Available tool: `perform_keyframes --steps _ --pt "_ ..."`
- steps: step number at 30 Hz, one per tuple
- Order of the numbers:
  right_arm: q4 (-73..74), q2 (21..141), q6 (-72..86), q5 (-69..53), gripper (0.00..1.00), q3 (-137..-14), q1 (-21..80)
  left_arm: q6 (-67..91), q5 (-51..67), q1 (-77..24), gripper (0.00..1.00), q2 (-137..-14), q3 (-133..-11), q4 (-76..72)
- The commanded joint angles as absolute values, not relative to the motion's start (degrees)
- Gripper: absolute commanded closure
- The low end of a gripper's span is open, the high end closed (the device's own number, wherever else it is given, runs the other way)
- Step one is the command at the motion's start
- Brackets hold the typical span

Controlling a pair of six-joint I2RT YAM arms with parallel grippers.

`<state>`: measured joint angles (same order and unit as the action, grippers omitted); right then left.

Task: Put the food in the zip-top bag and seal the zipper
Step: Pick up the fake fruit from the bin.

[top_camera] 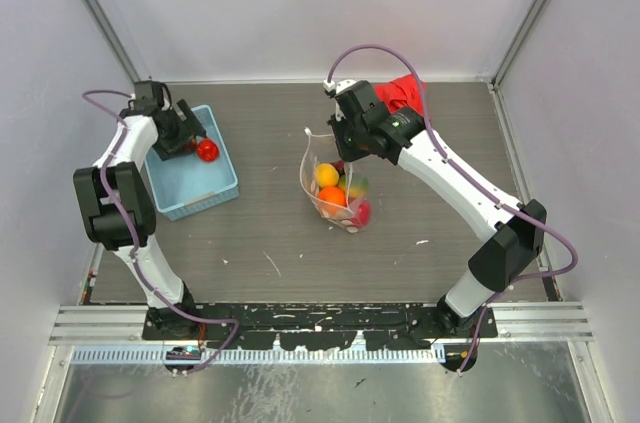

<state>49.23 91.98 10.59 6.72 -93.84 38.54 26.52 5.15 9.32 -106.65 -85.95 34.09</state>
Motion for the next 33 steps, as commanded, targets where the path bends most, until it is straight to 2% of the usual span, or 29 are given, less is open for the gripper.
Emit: perform_keyframes --steps 1,16,29,33 --pt "46.3 91.3 9.8 6.6 1.00 -94.0 38.6 32.5 3.3 8.4 0.11 -103.8 -84.0 32.2" --pt "46.5 91.1 9.9 6.8 1.00 -94.1 38.5 32.1 5.7 7.3 0.09 -110.5 -85.8 30.8" --pt "46.8 91.1 10.1 6.9 1.00 -94.0 38.5 31.2 5.8 6.8 0.21 -114.1 -87.1 29.8" --pt "46.8 91.1 10.2 6.9 1.00 -93.9 38.5 30.9 5.6 6.9 0.15 -114.0 -87.1 29.5"
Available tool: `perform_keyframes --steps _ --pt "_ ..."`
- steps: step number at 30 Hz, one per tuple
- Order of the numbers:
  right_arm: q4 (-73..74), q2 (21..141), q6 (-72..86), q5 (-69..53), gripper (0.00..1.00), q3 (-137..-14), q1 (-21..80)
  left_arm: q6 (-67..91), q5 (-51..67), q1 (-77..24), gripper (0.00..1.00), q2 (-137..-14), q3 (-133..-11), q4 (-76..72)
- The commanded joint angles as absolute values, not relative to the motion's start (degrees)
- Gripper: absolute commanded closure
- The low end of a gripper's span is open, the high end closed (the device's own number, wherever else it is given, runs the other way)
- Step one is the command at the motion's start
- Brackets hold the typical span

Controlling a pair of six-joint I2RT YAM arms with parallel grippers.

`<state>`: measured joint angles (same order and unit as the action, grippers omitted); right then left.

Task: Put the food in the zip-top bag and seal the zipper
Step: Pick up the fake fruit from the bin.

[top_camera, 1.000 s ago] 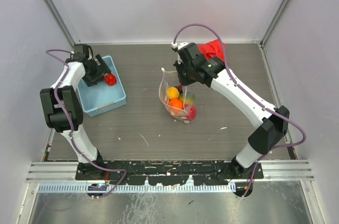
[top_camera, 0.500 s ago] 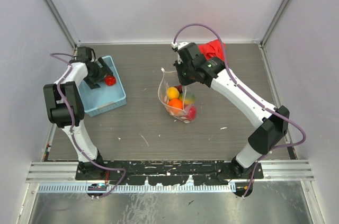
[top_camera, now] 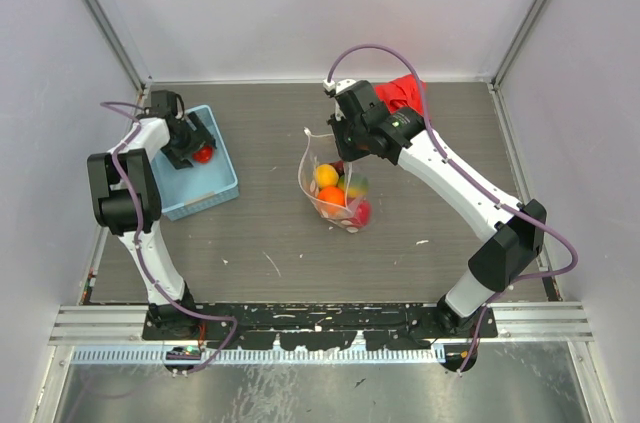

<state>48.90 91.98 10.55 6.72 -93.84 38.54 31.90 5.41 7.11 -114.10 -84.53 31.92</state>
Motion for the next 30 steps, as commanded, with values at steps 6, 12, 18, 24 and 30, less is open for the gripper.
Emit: perform_keyframes --steps 6,12,18,24,30 --pt "46.8 91.0 10.1 6.9 1.00 -93.9 38.5 28.2 5.6 6.8 0.09 -111.9 -86.0 26.8" --pt "46.8 91.1 10.1 6.6 1.00 -93.8 38.5 21.8 7.2 6.9 0.09 -112.0 -86.2 24.5" --pt "46.8 91.1 10.1 6.9 1.00 -93.8 38.5 20.0 10.3 6.8 0.11 -113.9 -87.0 24.5" --pt "46.8 91.3 10.2 6.8 1.00 -93.9 38.6 20.3 11.9 6.4 0.19 -115.3 -87.2 25.6" --pt "46.8 91.4 10.3 6.7 1.00 -93.9 38.5 21.3 12.1 5.8 0.20 -115.7 -87.0 26.2"
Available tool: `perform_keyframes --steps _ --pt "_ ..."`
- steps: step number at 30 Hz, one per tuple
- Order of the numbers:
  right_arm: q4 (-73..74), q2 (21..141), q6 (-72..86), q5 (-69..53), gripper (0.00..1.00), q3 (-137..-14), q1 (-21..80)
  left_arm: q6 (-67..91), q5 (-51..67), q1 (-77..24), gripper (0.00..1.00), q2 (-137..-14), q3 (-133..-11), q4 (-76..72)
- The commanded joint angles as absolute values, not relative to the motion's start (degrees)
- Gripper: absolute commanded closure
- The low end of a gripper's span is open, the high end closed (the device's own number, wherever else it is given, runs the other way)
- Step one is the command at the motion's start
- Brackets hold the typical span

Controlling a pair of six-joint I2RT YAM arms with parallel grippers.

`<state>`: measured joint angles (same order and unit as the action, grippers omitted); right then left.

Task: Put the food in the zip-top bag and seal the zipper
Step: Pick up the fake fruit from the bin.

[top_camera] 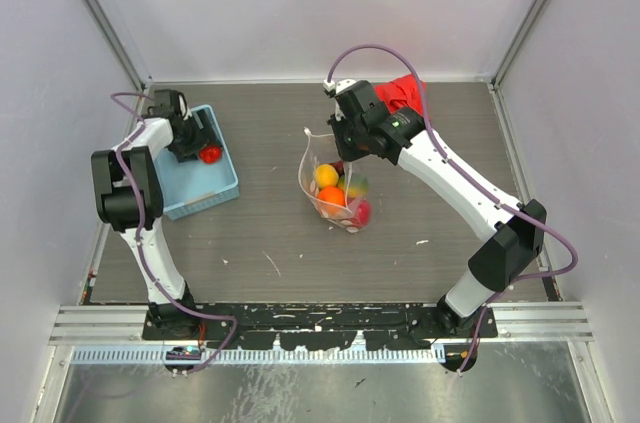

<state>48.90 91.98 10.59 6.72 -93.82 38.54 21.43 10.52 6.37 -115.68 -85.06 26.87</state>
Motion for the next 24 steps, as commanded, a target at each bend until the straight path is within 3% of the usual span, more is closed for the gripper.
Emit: perform_keyframes --steps 1,13,24 --pt "46.8 91.4 10.3 6.7 1.00 -93.9 38.5 21.2 12.1 5.8 0.22 -115.8 -87.2 26.4" --pt "47.0 91.1 10.4 6.3 1.00 -94.8 38.5 22.1 11.3 5.8 0.51 -110.8 -86.7 27.9" --pt "48.2 90.3 10.9 6.2 1.00 -95.9 38.6 25.9 9.2 5.5 0.55 -100.7 -83.6 31.1"
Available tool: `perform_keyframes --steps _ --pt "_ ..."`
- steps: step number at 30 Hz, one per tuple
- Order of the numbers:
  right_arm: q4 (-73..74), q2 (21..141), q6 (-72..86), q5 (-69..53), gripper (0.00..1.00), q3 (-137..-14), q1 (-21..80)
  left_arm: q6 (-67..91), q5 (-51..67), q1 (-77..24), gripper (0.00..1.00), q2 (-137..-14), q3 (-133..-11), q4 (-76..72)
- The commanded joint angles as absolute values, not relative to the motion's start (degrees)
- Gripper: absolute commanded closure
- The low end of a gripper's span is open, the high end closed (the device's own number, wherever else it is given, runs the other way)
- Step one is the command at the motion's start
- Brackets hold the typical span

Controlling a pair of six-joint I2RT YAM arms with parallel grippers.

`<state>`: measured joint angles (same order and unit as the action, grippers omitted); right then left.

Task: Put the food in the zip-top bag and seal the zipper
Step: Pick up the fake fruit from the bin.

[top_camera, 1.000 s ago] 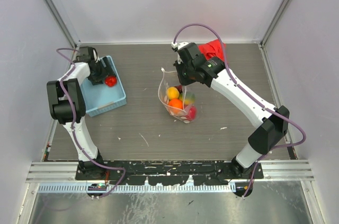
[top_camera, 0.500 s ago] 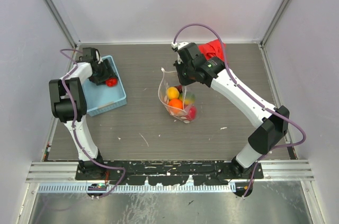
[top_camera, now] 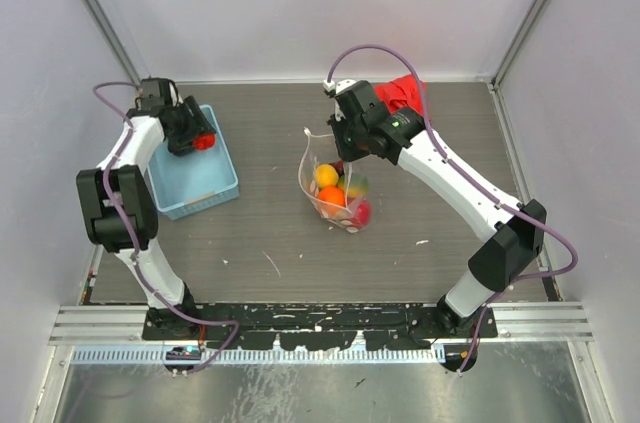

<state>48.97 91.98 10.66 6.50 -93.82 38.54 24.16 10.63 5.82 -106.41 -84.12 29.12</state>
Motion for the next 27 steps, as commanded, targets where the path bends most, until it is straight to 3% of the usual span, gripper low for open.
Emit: perform_keyframes --steps 1,27 --pt "48.3 90.3 10.8 6.3 1.00 -96.0 38.6 26.3 9.1 5.3 0.55 -99.8 -83.5 31.7" --pt "49.2 91.0 11.7 6.9 1.00 -97.4 39.0 33.6 11.4 -15.8 0.58 -73.4 -76.2 33.6"
